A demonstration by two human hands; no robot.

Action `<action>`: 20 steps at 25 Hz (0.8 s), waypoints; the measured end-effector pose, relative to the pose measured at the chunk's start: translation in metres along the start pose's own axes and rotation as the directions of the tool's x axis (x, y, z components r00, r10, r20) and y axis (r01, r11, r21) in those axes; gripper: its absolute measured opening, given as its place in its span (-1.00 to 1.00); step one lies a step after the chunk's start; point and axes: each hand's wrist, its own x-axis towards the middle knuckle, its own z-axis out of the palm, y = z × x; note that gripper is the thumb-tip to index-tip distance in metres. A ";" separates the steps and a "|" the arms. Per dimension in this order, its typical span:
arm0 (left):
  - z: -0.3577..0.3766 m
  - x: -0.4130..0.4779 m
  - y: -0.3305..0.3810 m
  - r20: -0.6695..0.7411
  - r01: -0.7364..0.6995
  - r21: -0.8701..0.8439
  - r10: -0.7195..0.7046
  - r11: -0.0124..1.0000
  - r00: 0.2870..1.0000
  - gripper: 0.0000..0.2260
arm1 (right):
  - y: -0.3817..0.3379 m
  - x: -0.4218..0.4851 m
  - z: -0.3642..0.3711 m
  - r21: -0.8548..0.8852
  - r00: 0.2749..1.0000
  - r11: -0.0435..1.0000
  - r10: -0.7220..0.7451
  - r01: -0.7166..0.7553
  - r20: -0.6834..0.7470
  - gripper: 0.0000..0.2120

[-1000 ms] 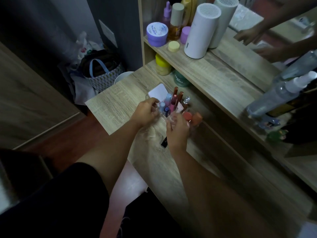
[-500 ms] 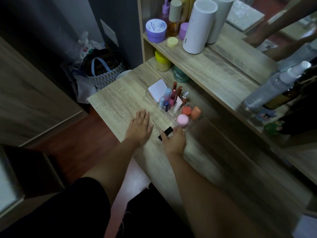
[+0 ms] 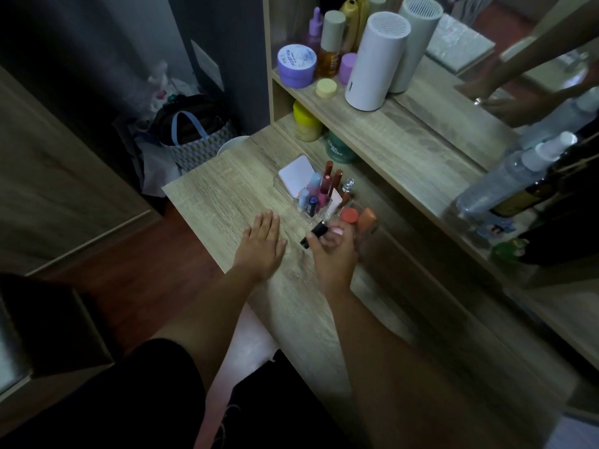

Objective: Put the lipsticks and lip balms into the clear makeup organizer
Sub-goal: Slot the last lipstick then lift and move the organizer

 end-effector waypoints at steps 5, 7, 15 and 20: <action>-0.002 0.000 0.000 -0.004 -0.001 -0.018 0.001 1.000 1.000 -0.46 | -0.016 0.017 0.007 0.029 0.982 0.991 -0.123 0.128 -0.145 -0.66; -0.001 -0.001 0.000 -0.005 0.000 -0.015 0.000 1.000 1.000 -0.46 | -0.016 0.021 0.010 0.002 0.976 0.988 -0.153 0.155 -0.158 -0.67; 0.002 0.001 -0.003 -0.024 -0.006 -0.013 0.006 1.000 1.000 -0.46 | -0.002 0.026 0.017 -0.132 0.989 0.986 -0.114 0.100 -0.100 -0.64; 0.003 0.000 -0.003 -0.032 -0.009 -0.018 0.008 1.000 0.999 -0.46 | 0.001 0.029 0.019 -0.205 0.984 0.969 -0.160 0.141 -0.080 -0.61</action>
